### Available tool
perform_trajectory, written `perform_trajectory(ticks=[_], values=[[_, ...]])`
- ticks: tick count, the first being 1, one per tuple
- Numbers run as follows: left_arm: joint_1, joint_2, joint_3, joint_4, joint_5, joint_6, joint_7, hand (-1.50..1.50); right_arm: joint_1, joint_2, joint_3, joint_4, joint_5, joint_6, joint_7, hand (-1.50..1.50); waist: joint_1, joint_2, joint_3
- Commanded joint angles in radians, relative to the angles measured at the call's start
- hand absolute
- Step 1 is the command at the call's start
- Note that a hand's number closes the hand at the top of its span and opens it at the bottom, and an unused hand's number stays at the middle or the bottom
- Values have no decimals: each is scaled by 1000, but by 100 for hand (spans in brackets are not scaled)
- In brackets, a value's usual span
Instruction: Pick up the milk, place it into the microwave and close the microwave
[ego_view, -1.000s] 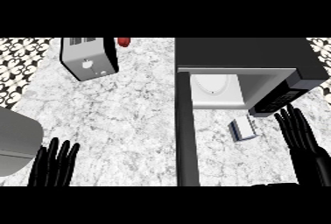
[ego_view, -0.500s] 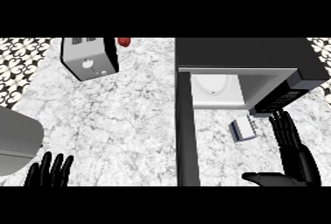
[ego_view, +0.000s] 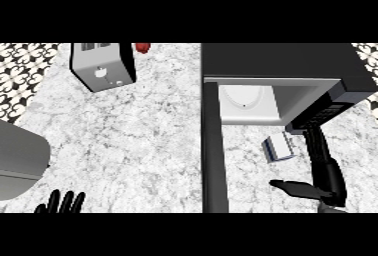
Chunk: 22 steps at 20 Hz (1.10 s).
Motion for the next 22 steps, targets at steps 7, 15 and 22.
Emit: perform_trajectory(ticks=[7,15,22], values=[[105,64,26,-41,57,-50,-79,-150,-179,-79,-67,431,24,-1,-240,-150,7,0,0],[79,73,3,-31,34,-21,-64,-150,-274,-134,-87,662,37,10,-401,-150,3,1,0],[120,33,-79,-23,-27,35,-98,-150,-297,-31,-56,727,71,-80,-495,-150,2,0,0]])
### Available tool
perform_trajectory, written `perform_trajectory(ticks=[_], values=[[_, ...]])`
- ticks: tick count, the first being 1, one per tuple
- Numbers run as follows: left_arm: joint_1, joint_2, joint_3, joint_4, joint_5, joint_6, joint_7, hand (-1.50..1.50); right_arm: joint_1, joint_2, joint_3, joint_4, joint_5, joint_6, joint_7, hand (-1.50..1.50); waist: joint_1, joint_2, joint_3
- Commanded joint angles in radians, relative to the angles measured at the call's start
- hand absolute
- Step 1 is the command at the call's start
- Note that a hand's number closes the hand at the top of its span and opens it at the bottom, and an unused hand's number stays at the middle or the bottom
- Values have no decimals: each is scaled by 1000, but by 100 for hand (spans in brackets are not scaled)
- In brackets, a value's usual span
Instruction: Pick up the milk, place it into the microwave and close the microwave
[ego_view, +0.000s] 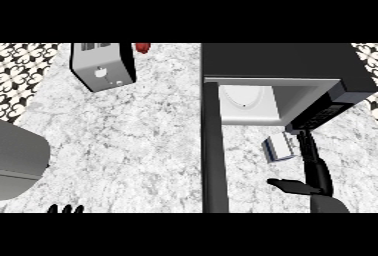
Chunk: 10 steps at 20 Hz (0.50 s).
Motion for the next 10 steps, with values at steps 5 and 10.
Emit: perform_trajectory(ticks=[5,10], values=[[-14,-1,-32,-1,-15,14,16,-150,-61,-47,7,140,24,68,-126,-150,9,6,4],[-66,29,49,18,66,-11,41,-150,-115,26,-7,145,-10,24,-45,-150,3,4,3]])
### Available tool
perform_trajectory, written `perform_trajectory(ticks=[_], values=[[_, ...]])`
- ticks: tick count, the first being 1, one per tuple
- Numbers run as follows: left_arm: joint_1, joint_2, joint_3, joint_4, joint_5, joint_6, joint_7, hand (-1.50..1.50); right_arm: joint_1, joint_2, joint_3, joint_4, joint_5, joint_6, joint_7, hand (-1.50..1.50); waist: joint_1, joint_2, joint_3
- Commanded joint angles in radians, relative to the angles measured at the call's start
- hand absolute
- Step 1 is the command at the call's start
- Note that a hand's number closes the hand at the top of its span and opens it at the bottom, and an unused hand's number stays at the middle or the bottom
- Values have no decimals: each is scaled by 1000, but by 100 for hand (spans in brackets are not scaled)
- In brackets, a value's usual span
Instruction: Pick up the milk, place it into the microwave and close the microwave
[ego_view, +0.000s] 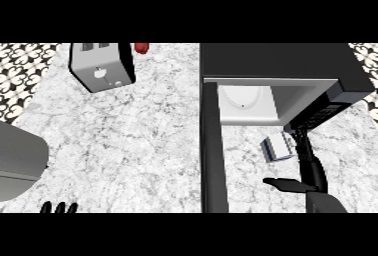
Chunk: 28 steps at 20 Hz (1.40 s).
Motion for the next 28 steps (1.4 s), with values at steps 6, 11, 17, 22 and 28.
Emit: perform_trajectory(ticks=[6,11,17,22,28], values=[[-1,2,-3,-29,-9,17,9,-150,-89,29,-39,66,-25,-99,-21,-150,13,11,9],[8,3,-11,0,-19,3,-24,-150,-122,6,-23,48,22,-206,-20,150,21,11,9],[4,2,-20,-14,-11,5,-7,-150,-136,51,-73,67,-8,-279,-65,150,25,14,10],[40,14,-13,22,8,-28,-58,-150,-143,13,-75,19,-36,-112,-73,150,23,10,9],[42,45,15,12,32,-50,-53,-150,-70,47,-108,24,-71,-165,-153,150,15,9,9]])
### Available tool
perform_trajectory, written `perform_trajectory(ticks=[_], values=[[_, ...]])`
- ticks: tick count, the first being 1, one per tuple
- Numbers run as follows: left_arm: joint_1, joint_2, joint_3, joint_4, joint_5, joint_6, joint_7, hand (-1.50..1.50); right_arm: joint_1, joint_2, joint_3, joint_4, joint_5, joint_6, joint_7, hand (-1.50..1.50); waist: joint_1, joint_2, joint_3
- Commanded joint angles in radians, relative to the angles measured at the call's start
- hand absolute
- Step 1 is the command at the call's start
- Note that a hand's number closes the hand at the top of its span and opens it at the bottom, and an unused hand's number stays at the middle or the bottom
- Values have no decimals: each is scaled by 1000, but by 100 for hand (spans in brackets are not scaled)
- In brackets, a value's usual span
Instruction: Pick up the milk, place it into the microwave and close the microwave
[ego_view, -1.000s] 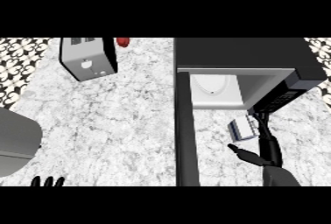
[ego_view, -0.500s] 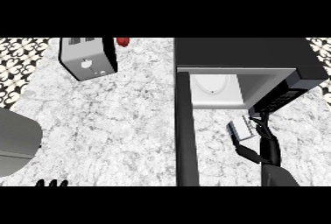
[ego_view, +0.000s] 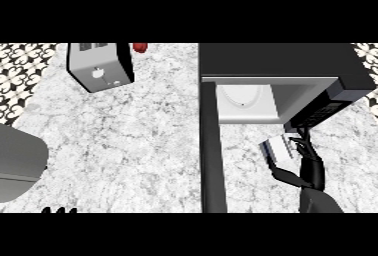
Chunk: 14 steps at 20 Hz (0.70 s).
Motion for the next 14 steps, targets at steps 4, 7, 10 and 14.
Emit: perform_trajectory(ticks=[4,7,10,14], values=[[8,20,57,22,40,-15,-27,-150,3,19,20,-73,-1,-2,-68,150,9,-8,-3],[1,15,28,-34,31,4,23,-150,26,3,32,-129,-2,17,-47,150,0,-10,-3],[16,-1,5,32,-8,-3,-40,-150,78,35,50,-192,0,6,-64,150,-5,-13,-4],[45,13,-1,25,5,-17,-35,-150,194,59,109,-407,-4,27,60,150,-17,-17,-6]])
